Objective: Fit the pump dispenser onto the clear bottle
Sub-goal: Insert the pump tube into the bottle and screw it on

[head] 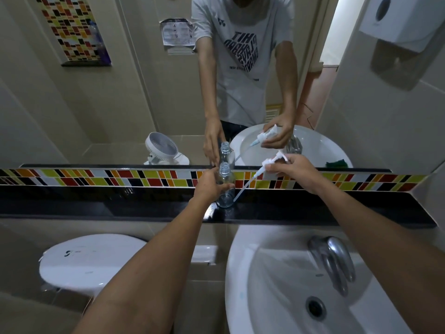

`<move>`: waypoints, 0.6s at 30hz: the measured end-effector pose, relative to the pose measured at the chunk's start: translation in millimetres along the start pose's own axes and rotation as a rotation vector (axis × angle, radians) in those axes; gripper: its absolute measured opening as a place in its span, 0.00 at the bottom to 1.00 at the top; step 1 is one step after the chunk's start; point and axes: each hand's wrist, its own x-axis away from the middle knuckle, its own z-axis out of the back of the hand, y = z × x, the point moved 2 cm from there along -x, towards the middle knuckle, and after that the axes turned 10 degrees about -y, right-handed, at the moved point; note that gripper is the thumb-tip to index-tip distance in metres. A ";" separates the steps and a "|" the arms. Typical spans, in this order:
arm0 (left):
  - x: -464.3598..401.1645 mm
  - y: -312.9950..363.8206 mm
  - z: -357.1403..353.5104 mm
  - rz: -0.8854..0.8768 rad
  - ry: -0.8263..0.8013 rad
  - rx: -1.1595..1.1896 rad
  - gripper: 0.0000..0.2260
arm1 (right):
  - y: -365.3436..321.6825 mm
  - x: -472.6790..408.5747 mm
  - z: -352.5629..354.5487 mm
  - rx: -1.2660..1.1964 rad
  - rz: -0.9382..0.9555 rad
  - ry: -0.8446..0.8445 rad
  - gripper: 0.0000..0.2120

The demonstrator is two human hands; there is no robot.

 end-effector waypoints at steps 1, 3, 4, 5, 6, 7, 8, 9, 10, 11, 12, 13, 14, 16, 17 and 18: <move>1.3 0.3 -0.4 -0.003 -0.009 0.029 0.28 | -8.5 -0.7 0.9 -0.002 0.024 0.022 0.15; 3.0 0.8 -1.5 -0.007 -0.022 0.069 0.28 | -27.6 -1.8 1.8 -0.010 0.083 0.084 0.16; 3.6 1.3 -2.1 -0.012 -0.025 0.078 0.29 | -35.6 -3.8 2.3 -0.007 0.109 0.131 0.19; 4.1 1.9 -2.5 -0.017 -0.030 0.083 0.29 | -43.3 -5.6 2.6 0.001 0.131 0.177 0.21; 4.8 2.6 -2.8 -0.018 -0.037 0.089 0.29 | -51.8 -5.9 2.3 0.016 0.149 0.217 0.23; 4.7 2.6 -2.9 -0.017 -0.040 0.099 0.29 | -59.2 -8.1 2.4 0.029 0.171 0.241 0.23; 4.3 2.0 -3.1 -0.014 -0.041 0.108 0.29 | -67.8 -9.5 1.4 0.033 0.191 0.261 0.23; 4.1 1.6 -3.4 -0.011 -0.040 0.115 0.30 | -76.5 -10.2 -0.1 0.022 0.206 0.276 0.23; 3.1 0.1 -3.8 -0.006 -0.035 0.122 0.30 | -85.6 -10.0 -2.4 -0.001 0.232 0.278 0.23; 2.1 -0.9 -4.1 -0.002 -0.034 0.128 0.31 | -93.2 -10.6 -4.6 -0.028 0.261 0.271 0.21; 0.9 -2.2 -4.4 0.001 -0.032 0.137 0.31 | -100.2 -10.7 -6.9 -0.046 0.296 0.264 0.19; 0.0 -2.9 -4.3 0.006 -0.032 0.147 0.32 | -105.3 -11.8 -9.6 -0.035 0.322 0.261 0.18; -0.5 -3.4 -4.1 0.006 -0.031 0.154 0.33 | -108.9 -13.4 -12.0 -0.017 0.339 0.264 0.17; -0.9 -4.0 -3.6 0.004 -0.029 0.160 0.33 | -114.8 -16.3 -18.2 0.006 0.358 0.254 0.16; -0.9 -4.5 -3.5 0.004 -0.027 0.162 0.33 | -116.4 -18.1 -20.8 0.011 0.359 0.243 0.16; -1.5 -5.2 -4.1 0.004 -0.025 0.166 0.33 | -117.9 -18.7 -23.7 0.019 0.361 0.234 0.15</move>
